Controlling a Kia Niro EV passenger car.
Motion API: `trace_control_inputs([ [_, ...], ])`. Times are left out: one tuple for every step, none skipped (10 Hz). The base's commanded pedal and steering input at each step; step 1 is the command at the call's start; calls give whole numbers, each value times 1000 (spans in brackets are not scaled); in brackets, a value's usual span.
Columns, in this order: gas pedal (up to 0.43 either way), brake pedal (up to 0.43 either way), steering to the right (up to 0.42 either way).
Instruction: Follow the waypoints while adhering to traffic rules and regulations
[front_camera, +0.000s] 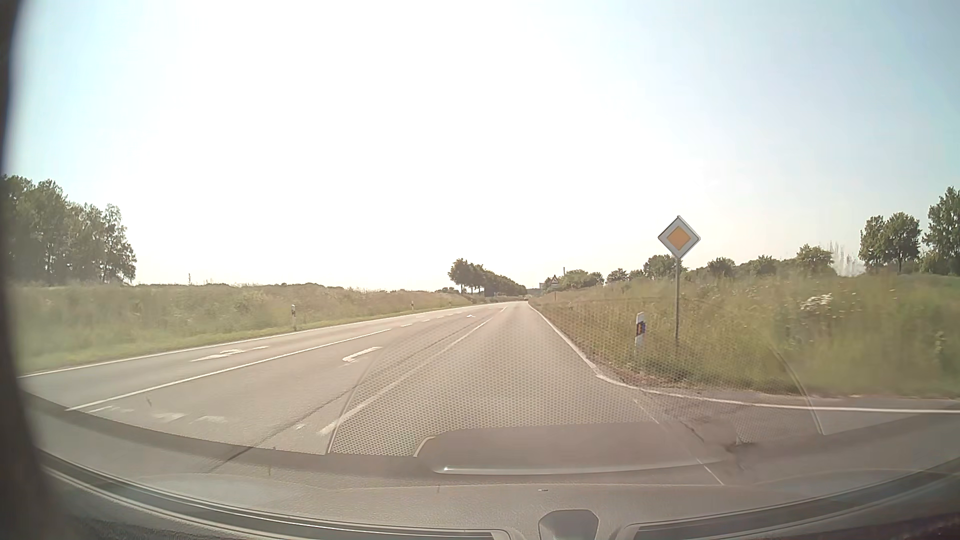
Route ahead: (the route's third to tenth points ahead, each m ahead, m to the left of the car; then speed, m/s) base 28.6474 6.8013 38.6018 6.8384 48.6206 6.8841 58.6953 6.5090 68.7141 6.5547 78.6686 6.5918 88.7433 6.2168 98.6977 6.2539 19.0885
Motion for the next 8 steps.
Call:
trace_control_inputs([
  [189, 6, 2],
  [189, 6, 2],
  [189, 6, 2],
  [189, 6, 2],
  [189, 6, 2],
  [189, 6, 2],
  [189, 6, 2],
  [189, 6, 2],
])
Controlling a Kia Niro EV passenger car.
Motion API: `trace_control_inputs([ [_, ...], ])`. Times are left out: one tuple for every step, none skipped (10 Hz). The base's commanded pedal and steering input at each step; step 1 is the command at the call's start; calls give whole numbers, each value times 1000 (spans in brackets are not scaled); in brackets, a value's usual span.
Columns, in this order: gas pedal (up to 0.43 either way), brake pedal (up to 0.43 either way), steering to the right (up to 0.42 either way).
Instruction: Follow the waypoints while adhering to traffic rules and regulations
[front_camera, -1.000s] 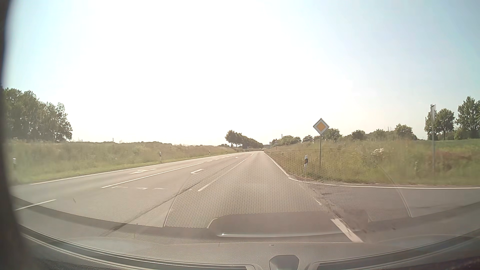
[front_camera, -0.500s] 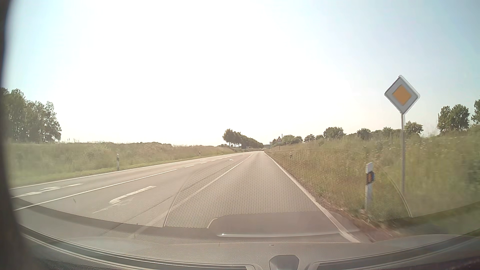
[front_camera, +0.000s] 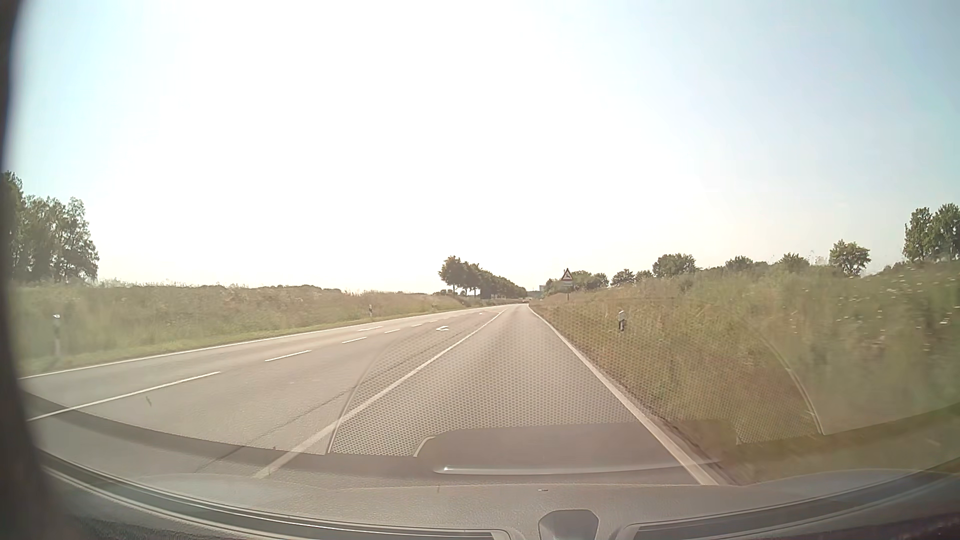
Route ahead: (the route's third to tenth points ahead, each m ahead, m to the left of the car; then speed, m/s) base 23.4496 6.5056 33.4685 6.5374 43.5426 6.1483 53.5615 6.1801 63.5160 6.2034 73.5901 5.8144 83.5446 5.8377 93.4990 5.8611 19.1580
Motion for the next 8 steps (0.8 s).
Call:
trace_control_inputs([
  [189, 6, 2],
  [189, 6, 1],
  [189, 6, 1],
  [189, 6, 1],
  [189, 6, 0],
  [189, 6, 0],
  [189, 6, 0],
  [189, 6, 0],
])
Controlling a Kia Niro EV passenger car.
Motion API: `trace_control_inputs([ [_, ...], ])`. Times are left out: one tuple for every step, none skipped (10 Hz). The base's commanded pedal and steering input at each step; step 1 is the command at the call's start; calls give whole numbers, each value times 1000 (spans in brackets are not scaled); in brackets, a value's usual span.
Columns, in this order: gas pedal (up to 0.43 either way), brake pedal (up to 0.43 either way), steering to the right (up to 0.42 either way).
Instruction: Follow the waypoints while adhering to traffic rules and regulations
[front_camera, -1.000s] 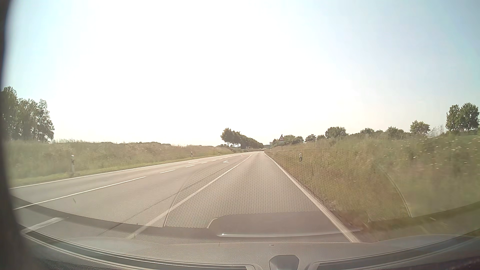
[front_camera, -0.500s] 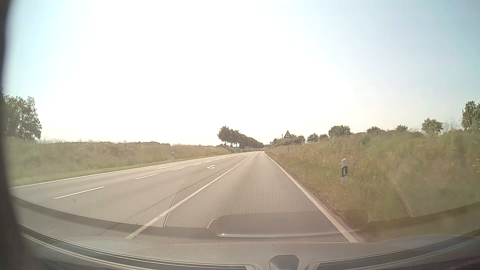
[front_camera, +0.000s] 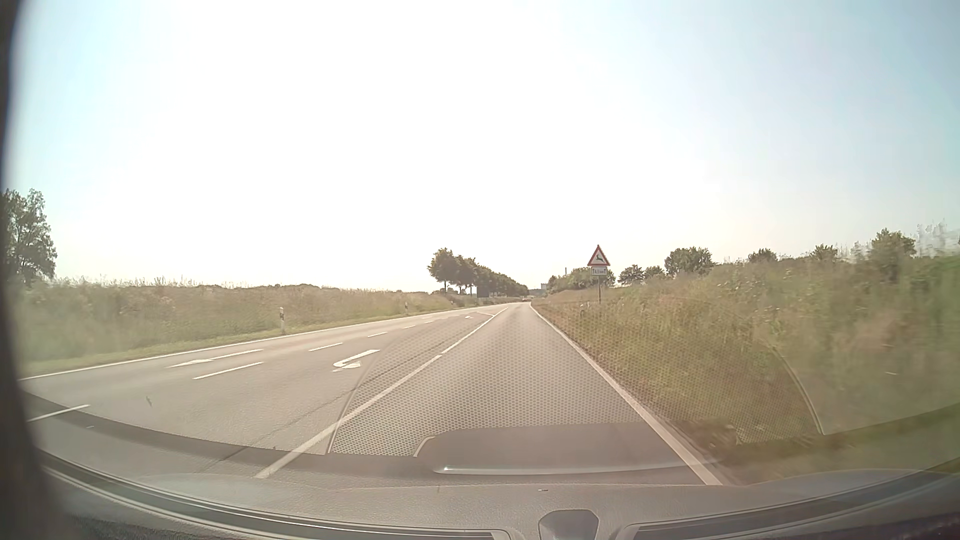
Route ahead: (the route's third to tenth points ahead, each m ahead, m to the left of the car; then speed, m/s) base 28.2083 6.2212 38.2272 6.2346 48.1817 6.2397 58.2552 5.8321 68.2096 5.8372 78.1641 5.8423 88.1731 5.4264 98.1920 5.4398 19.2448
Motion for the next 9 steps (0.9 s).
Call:
trace_control_inputs([
  [189, 6, 0],
  [177, 6, 0],
  [177, 6, 0],
  [169, 6, 0],
  [157, 6, 0],
  [157, 6, 0],
  [157, 6, 0],
  [157, 6, 0],
  [157, 6, 0],
])
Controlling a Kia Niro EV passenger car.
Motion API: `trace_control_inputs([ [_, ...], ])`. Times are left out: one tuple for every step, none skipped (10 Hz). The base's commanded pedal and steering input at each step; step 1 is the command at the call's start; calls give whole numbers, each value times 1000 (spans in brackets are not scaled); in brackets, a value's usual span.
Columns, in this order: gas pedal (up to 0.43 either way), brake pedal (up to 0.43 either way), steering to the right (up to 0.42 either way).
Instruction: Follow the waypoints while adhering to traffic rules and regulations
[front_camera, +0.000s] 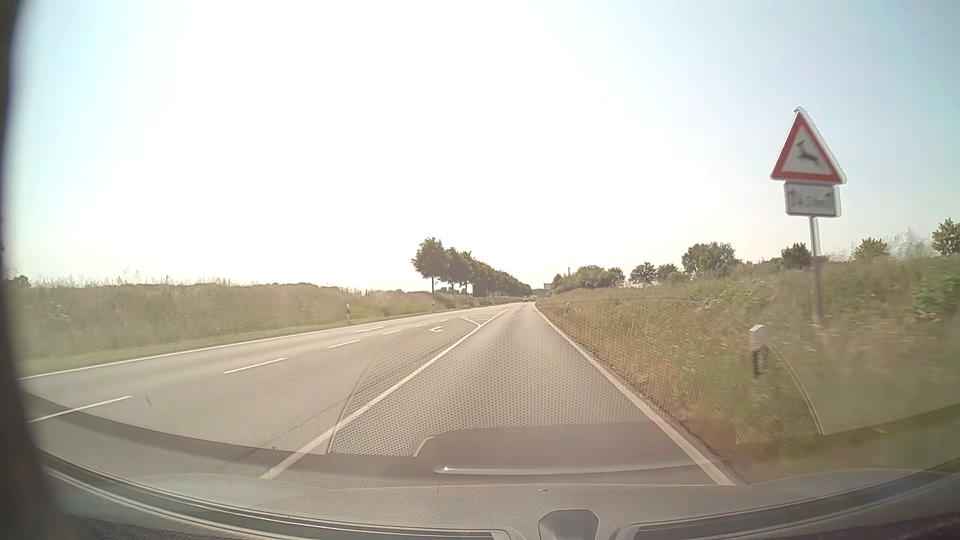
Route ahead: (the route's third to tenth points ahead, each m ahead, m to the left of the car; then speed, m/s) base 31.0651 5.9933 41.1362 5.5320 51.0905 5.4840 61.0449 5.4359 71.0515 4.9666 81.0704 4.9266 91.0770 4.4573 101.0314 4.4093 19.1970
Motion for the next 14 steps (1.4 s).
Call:
trace_control_inputs([
  [169, 6, 0],
  [169, 6, 0],
  [169, 6, 0],
  [169, 6, 0],
  [169, 6, 0],
  [169, 6, 0],
  [169, 6, 0],
  [169, 6, 0],
  [169, 6, 0],
  [169, 6, 1],
  [169, 6, 0],
  [177, 6, 1],
  [177, 6, 1],
  [177, 6, 1],
])
